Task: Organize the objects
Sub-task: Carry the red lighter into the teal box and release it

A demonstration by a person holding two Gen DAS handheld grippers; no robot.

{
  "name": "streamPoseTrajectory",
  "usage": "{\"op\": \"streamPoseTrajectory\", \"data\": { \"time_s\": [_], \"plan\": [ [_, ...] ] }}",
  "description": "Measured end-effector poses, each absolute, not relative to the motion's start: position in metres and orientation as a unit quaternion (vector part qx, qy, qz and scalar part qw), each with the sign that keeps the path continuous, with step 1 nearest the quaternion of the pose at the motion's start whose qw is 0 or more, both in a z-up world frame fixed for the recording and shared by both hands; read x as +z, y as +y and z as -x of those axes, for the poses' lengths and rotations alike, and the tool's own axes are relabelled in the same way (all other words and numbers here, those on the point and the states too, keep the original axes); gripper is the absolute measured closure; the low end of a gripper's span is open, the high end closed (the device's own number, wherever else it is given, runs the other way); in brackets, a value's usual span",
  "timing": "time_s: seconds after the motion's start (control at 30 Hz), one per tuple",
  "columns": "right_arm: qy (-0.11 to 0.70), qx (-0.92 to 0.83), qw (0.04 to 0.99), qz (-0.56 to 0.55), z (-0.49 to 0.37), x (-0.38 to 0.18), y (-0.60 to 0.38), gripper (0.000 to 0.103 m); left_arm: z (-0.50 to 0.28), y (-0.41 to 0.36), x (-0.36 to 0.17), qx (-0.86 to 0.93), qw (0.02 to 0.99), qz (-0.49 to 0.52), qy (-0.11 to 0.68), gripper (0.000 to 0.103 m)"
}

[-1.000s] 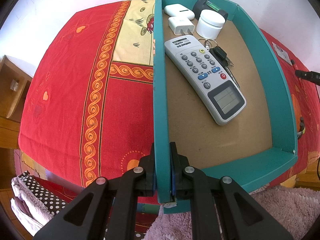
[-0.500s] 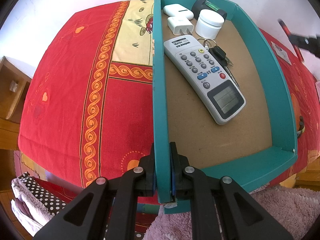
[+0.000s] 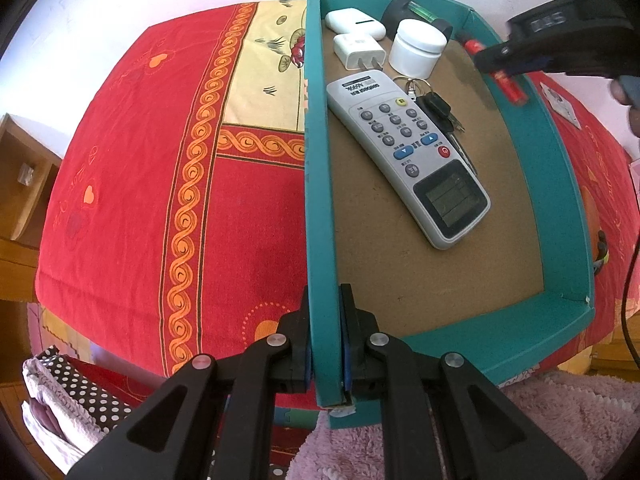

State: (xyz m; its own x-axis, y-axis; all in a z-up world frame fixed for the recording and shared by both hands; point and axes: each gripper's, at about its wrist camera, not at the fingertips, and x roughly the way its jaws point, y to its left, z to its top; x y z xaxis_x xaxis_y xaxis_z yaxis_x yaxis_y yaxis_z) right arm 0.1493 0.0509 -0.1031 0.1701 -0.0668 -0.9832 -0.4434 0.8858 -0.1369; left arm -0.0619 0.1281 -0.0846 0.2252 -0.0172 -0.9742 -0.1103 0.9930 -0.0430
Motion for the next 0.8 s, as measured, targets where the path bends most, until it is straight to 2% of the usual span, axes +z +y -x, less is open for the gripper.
{"op": "streamPoseTrajectory", "data": {
  "time_s": [0.23,0.63,0.7,0.77,0.8],
  "plan": [
    [0.642,0.089,0.724,0.237,-0.162,-0.130,0.060,0.082,0.062,0.128,-0.084,0.029,0.781,0.051,0.622,0.094],
    [0.610,0.093,0.733,0.286,-0.174,-0.146,0.081,0.082,0.062,0.128,-0.084,0.029,0.781,0.051,0.622,0.094],
    [0.611,0.103,0.734,0.277,-0.171,-0.144,0.081,0.080,0.062,0.128,-0.084,0.029,0.781,0.052,0.621,0.094],
    [0.608,0.110,0.739,0.267,-0.169,-0.138,0.082,0.069,0.062,0.128,-0.084,0.029,0.781,0.053,0.621,0.094],
    [0.606,0.113,0.743,0.261,-0.167,-0.132,0.081,0.068,0.062,0.128,-0.084,0.028,0.781,0.054,0.621,0.094]
  ]
}}
